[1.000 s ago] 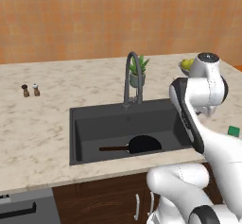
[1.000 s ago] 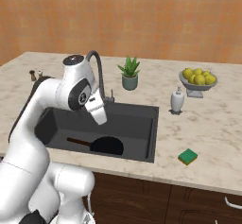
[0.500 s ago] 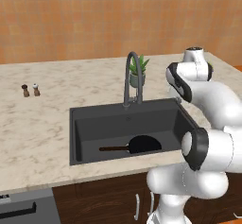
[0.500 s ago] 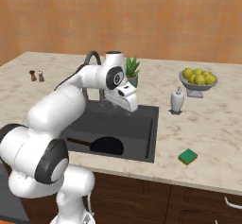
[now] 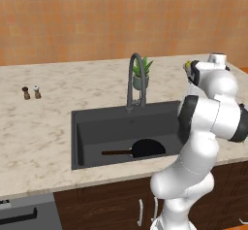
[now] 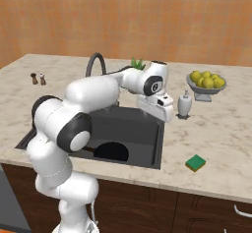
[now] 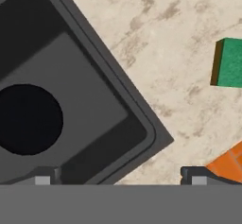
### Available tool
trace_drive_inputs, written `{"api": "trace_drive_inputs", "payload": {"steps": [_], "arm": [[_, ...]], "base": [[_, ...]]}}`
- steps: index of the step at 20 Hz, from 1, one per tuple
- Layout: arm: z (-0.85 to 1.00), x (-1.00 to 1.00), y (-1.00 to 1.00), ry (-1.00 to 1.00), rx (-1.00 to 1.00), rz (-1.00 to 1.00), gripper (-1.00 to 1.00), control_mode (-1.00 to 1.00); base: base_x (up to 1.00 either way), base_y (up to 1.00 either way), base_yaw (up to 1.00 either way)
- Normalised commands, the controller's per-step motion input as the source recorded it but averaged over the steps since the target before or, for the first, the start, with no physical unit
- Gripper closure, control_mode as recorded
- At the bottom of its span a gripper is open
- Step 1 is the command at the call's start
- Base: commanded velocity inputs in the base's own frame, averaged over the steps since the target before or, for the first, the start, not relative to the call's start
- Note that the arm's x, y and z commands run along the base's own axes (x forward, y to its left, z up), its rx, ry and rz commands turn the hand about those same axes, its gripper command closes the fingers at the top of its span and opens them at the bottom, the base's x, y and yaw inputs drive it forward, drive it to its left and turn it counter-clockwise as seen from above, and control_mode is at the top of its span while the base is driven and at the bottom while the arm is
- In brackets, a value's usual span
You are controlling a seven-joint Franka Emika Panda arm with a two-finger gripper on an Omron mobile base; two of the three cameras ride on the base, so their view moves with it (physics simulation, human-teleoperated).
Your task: Pick the pan and sponge and place them into the sink. Then turn on the water.
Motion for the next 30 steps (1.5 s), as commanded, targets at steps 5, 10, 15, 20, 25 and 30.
{"api": "trace_drive_inputs", "payload": {"steps": [5, 10, 15, 20, 25, 30], "arm": [[-0.33, -0.11, -0.42, -0.02, 0.0, 0.11, -1.0, -1.0], [-0.41, -0.08, -0.49, -0.03, -0.01, 0.11, -1.0, -1.0], [-0.42, -0.22, -0.56, -0.1, 0.0, 0.03, -1.0, -1.0], [-0.28, -0.23, -0.28, -0.03, -0.01, 0.0, -1.0, -1.0], [-0.24, 0.0, -0.07, -0.01, 0.0, 0.0, -1.0, -1.0], [-0.22, -0.11, -0.3, -0.03, 0.0, 0.0, -1.0, -1.0]], "base": [[0.0, 0.0, 0.0], [0.0, 0.0, 0.0], [0.0, 0.0, 0.0], [0.0, 0.0, 0.0], [0.0, 0.0, 0.0], [0.0, 0.0, 0.0]]}}
